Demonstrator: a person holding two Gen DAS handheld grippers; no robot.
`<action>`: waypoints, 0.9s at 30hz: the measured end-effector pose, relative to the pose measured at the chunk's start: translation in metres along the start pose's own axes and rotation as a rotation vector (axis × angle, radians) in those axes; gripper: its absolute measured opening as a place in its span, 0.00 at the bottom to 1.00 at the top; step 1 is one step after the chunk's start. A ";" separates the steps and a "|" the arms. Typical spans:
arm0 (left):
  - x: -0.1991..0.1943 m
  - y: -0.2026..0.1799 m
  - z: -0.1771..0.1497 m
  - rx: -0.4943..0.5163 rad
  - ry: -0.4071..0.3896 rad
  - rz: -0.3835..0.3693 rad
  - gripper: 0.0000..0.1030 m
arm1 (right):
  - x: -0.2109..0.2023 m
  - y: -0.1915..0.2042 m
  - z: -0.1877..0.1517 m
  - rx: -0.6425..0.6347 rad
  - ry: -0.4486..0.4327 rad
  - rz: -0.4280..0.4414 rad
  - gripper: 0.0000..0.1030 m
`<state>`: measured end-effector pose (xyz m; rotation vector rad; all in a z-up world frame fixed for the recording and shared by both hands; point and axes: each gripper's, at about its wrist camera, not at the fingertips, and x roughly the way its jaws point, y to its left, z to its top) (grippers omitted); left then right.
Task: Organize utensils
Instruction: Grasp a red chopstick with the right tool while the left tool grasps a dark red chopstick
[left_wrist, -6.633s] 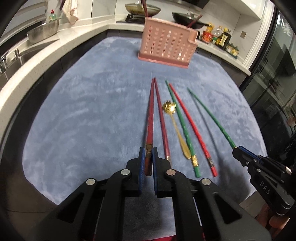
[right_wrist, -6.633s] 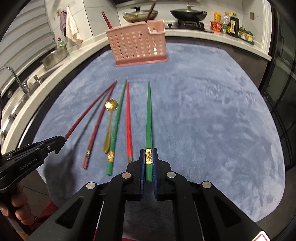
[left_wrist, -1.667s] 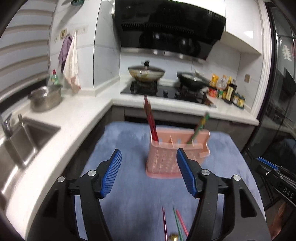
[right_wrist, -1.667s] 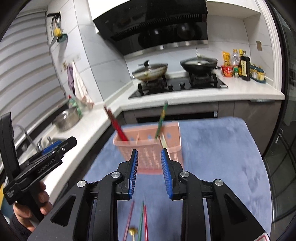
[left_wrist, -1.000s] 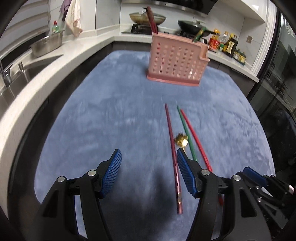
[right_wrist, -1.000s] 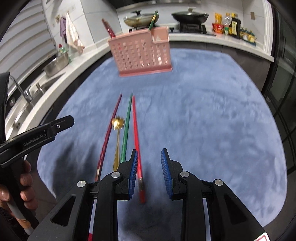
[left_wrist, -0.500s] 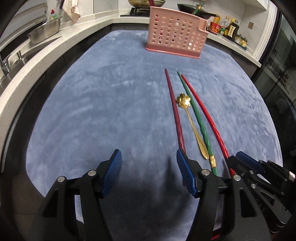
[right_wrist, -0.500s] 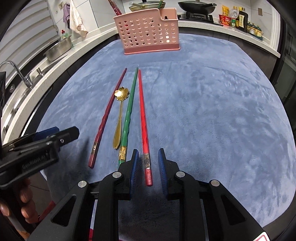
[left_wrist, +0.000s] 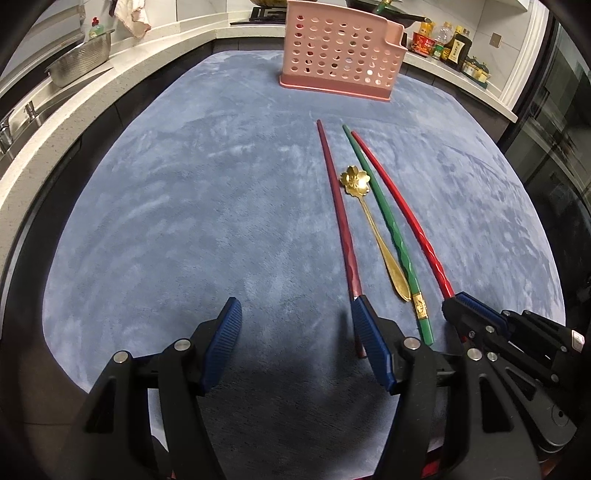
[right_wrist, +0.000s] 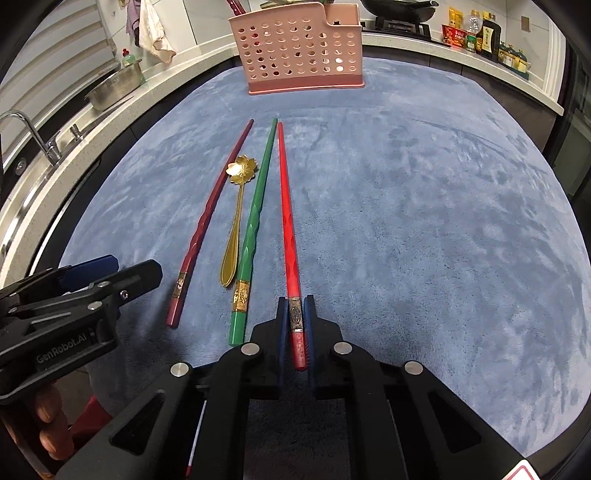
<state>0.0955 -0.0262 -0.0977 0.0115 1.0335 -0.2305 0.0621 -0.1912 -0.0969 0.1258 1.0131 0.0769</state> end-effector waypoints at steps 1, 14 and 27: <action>0.000 -0.001 0.000 0.001 0.001 -0.001 0.60 | -0.001 0.000 0.000 0.001 -0.002 -0.002 0.08; 0.008 -0.017 -0.004 0.046 0.013 -0.029 0.60 | -0.004 -0.014 -0.003 0.062 -0.006 -0.005 0.07; 0.014 -0.014 -0.006 0.036 0.014 -0.019 0.42 | -0.003 -0.015 -0.003 0.063 -0.005 -0.004 0.07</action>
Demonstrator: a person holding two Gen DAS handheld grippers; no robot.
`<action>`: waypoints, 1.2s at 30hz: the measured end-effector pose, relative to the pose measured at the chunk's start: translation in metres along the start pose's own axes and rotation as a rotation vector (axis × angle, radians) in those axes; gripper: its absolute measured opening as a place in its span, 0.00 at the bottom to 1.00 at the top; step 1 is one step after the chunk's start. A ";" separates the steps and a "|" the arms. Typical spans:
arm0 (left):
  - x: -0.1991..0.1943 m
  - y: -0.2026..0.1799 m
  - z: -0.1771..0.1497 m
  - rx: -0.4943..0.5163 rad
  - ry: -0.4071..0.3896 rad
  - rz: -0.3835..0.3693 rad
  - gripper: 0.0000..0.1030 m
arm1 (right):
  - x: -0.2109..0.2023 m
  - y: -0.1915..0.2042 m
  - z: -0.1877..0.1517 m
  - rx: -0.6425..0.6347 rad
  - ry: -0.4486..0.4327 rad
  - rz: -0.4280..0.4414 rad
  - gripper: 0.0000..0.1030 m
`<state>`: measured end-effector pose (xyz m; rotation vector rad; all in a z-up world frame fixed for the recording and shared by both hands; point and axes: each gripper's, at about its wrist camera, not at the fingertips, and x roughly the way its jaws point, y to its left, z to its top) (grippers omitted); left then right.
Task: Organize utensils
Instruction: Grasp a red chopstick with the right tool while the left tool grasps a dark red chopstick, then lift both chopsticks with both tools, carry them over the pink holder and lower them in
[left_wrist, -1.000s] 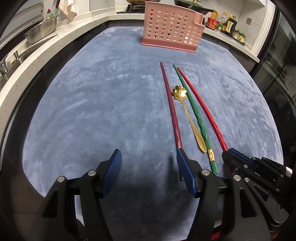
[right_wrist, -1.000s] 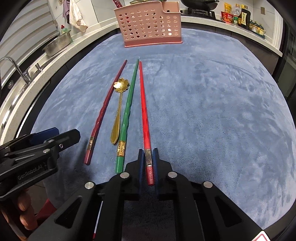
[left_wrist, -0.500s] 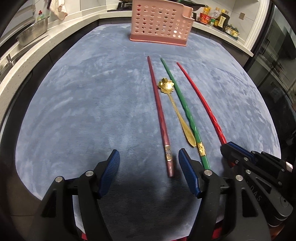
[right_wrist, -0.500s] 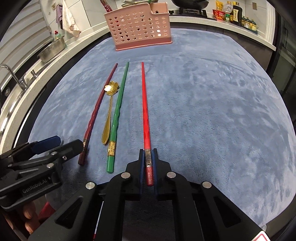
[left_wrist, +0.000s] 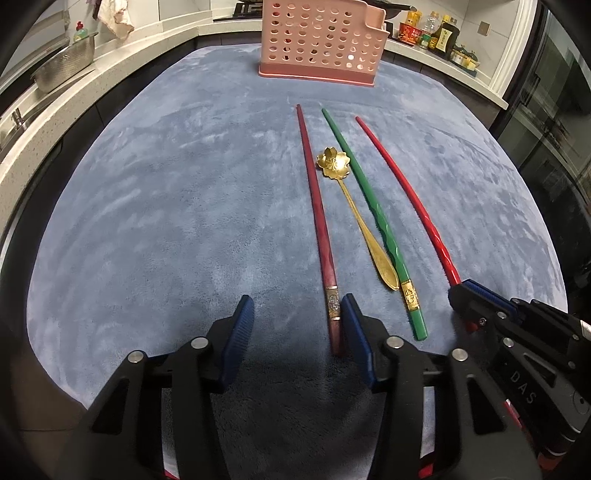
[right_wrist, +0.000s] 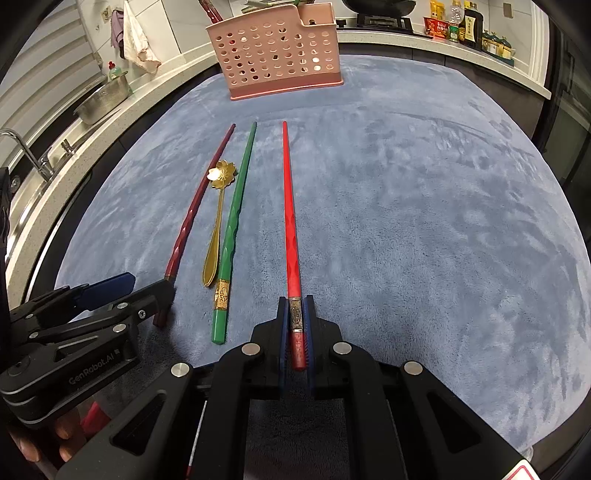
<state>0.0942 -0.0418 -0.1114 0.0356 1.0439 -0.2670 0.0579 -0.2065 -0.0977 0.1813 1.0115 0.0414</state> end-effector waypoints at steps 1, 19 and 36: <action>0.000 0.001 0.000 -0.003 0.000 0.000 0.39 | 0.000 0.000 0.000 0.000 0.000 0.000 0.07; -0.004 0.009 0.001 -0.041 -0.015 -0.019 0.08 | -0.001 0.001 0.000 0.002 0.001 0.001 0.07; -0.065 0.014 0.034 -0.071 -0.147 -0.038 0.07 | -0.052 -0.005 0.025 0.045 -0.116 0.025 0.07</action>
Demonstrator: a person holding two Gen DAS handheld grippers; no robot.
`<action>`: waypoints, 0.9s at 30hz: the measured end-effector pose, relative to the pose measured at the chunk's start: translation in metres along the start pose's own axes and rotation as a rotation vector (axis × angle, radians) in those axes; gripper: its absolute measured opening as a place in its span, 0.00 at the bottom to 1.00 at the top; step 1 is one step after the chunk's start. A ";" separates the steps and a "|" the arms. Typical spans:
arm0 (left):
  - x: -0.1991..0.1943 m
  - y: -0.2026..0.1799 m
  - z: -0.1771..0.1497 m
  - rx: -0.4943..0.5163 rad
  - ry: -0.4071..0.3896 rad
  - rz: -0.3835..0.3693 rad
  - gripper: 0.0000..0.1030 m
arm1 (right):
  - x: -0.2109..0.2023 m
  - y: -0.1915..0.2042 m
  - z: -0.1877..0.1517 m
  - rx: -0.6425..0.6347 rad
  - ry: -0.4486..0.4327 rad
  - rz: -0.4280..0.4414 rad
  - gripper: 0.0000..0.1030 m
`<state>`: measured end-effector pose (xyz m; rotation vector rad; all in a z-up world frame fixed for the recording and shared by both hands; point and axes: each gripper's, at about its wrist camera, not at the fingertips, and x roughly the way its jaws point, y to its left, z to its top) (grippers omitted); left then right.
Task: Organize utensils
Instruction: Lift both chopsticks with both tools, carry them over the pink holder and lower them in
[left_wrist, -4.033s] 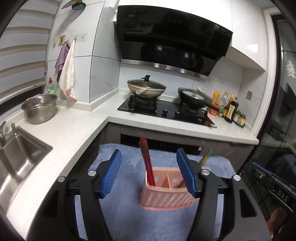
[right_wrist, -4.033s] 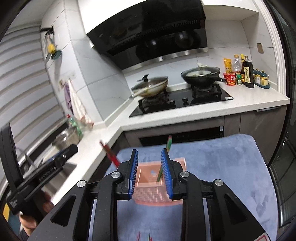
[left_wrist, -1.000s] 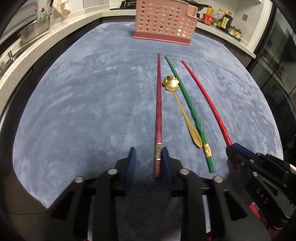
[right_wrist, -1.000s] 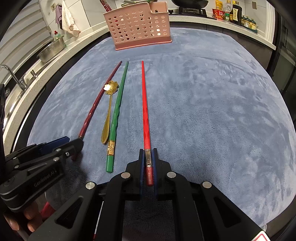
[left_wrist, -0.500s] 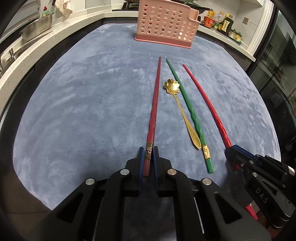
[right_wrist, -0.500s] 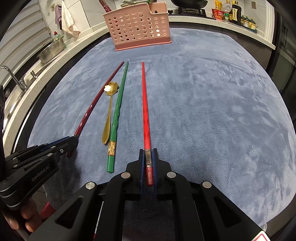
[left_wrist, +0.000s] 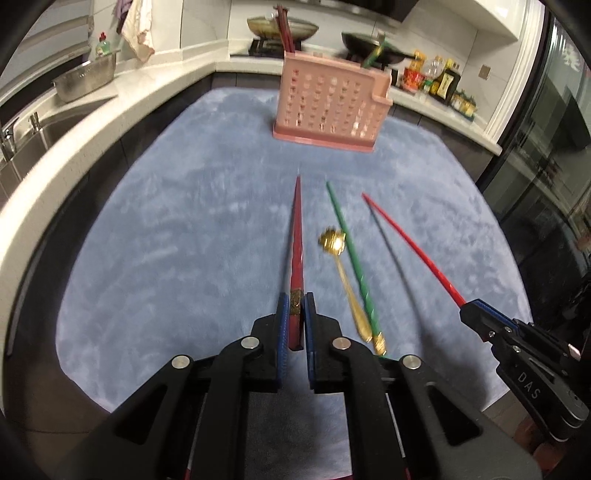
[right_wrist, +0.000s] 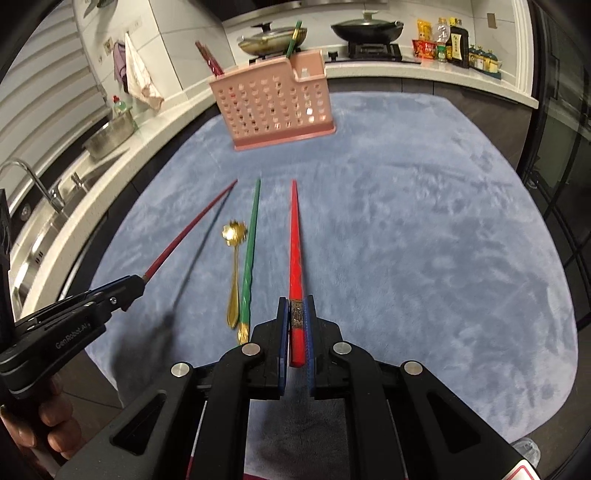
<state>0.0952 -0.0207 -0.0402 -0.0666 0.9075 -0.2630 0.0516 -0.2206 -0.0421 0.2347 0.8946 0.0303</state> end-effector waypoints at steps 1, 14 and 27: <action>-0.004 0.000 0.004 -0.001 -0.011 0.000 0.07 | -0.004 -0.001 0.003 0.004 -0.011 0.002 0.07; -0.056 0.008 0.077 -0.025 -0.216 0.003 0.07 | -0.058 -0.009 0.071 0.036 -0.186 0.011 0.07; -0.075 0.003 0.152 -0.014 -0.344 -0.029 0.07 | -0.077 -0.015 0.136 0.055 -0.306 0.055 0.07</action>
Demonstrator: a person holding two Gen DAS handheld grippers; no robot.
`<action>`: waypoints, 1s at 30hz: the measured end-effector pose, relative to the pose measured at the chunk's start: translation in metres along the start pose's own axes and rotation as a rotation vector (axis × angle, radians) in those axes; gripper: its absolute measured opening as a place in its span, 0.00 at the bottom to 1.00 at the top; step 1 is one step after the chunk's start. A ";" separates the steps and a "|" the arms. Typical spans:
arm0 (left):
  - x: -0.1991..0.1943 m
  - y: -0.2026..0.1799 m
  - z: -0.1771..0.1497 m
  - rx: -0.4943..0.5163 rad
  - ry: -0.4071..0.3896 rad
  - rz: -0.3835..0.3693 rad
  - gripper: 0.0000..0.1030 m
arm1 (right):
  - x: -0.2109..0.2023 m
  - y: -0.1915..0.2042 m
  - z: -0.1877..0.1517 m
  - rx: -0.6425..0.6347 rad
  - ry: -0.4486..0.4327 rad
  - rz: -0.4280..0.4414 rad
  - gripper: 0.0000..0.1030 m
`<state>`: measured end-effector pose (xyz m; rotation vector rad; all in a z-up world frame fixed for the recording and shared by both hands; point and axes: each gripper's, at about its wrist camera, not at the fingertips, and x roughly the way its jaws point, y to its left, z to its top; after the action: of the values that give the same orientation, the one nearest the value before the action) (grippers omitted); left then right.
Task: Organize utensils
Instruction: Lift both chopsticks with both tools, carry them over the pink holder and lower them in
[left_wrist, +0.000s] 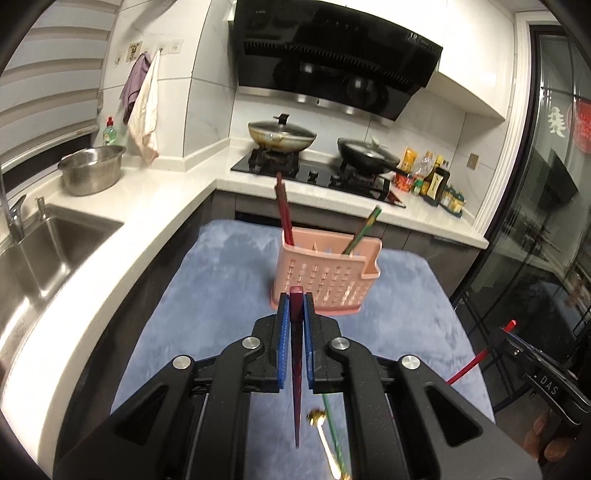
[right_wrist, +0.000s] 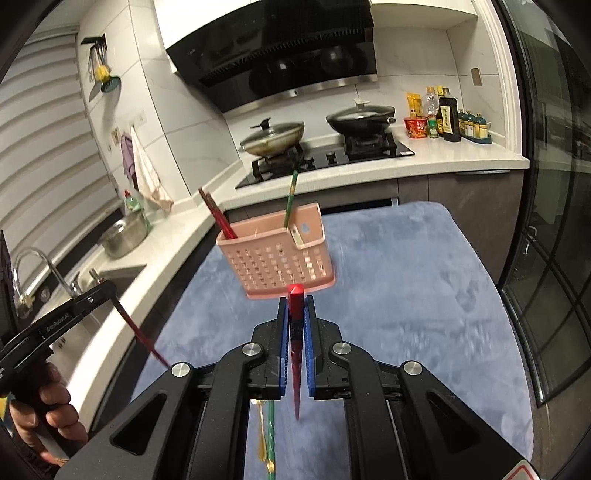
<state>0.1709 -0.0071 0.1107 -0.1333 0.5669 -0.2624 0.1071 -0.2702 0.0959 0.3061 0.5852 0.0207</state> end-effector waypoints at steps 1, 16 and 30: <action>0.000 0.000 0.005 0.001 -0.009 -0.004 0.07 | 0.001 0.000 0.006 0.004 -0.009 0.007 0.07; 0.032 -0.021 0.127 0.018 -0.212 -0.040 0.07 | 0.035 0.005 0.131 0.040 -0.191 0.109 0.07; 0.114 -0.016 0.160 0.009 -0.242 0.001 0.07 | 0.121 0.012 0.186 0.076 -0.217 0.118 0.07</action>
<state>0.3473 -0.0461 0.1896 -0.1539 0.3255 -0.2440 0.3109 -0.2981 0.1811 0.4112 0.3528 0.0782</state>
